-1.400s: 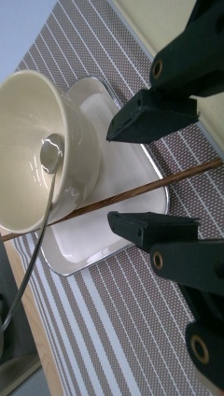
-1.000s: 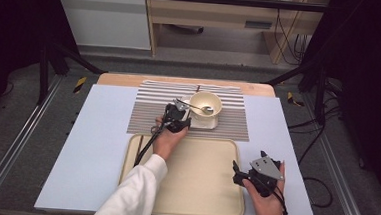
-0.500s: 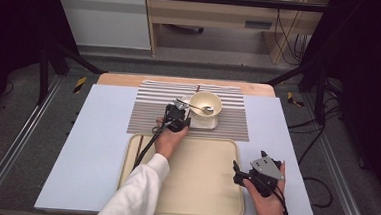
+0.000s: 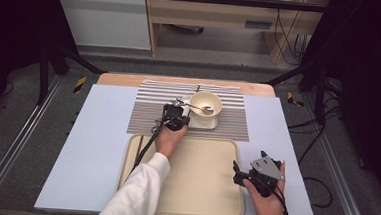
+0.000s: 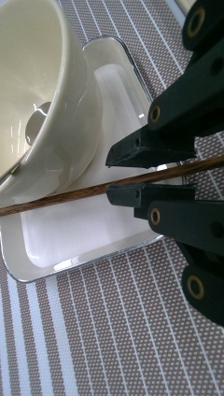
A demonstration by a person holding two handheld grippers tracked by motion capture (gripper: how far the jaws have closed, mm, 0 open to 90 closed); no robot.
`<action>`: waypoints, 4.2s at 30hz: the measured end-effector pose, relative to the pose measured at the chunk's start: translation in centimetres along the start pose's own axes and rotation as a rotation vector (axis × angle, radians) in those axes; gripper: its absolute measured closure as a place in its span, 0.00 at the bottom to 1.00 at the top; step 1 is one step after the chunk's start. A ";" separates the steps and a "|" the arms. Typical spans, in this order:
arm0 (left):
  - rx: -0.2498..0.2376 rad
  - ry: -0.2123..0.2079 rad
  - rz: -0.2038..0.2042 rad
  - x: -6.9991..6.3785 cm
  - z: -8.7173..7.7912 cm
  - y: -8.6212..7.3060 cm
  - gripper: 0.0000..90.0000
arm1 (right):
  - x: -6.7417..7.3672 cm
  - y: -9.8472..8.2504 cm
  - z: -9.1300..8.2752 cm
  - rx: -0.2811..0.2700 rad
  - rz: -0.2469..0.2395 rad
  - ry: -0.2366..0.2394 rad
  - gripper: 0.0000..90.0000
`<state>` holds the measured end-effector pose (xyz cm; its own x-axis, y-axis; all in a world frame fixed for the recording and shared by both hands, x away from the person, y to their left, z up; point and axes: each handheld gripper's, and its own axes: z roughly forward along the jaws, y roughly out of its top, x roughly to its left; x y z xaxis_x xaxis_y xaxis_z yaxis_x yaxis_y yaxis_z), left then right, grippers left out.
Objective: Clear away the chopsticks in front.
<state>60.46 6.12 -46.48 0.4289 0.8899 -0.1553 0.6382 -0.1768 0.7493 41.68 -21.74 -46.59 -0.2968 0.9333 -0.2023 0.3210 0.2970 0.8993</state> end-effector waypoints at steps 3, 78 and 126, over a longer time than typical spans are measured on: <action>-0.001 -0.010 -0.028 0.0 0.1 0.0 0.90 | 0.0 0.0 0.0 0.000 0.002 -0.001 0.06; -0.160 0.050 -0.254 2.2 -9.9 -3.2 0.95 | 0.1 0.0 0.0 -0.001 0.001 0.025 0.05; -0.250 0.080 -0.360 0.1 -18.8 -14.2 0.95 | 0.8 0.1 -0.1 0.004 -0.046 0.038 0.04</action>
<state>39.44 16.62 -45.02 0.1503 0.9075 -0.3923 0.5598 0.2489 0.7904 41.38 -21.02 -46.63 -0.3448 0.9105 -0.2284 0.3097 0.3400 0.8880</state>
